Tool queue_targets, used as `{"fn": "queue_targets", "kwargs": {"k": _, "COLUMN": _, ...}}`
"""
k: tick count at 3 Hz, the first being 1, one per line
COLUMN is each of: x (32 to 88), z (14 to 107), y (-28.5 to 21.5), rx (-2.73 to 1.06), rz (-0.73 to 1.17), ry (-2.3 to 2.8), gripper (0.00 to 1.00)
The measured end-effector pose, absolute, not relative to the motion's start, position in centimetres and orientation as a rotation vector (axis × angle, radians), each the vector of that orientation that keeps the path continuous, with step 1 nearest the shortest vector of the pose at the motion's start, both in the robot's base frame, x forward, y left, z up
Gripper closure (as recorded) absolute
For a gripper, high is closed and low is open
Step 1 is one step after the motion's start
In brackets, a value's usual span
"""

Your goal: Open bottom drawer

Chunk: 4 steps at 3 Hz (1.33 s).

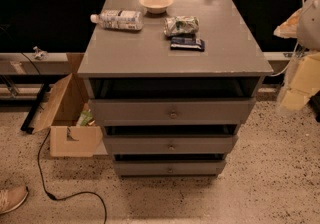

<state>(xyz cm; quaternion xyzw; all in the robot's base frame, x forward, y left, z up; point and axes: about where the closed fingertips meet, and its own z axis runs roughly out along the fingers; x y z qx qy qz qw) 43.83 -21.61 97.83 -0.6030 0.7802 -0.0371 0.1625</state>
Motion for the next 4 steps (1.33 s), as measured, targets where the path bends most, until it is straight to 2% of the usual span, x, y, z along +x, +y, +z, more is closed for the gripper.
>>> {"fn": "queue_targets", "kwargs": {"k": 2, "x": 44.0, "z": 96.9, "y": -21.3, "rx": -1.716, "rz": -0.087, "ry": 2.207, "gripper": 0.0}}
{"fn": "queue_targets", "kwargs": {"k": 4, "x": 45.1, "z": 85.1, "y": -17.0, "rx": -1.781, "rz": 0.185, "ry": 2.083, "gripper": 0.0}}
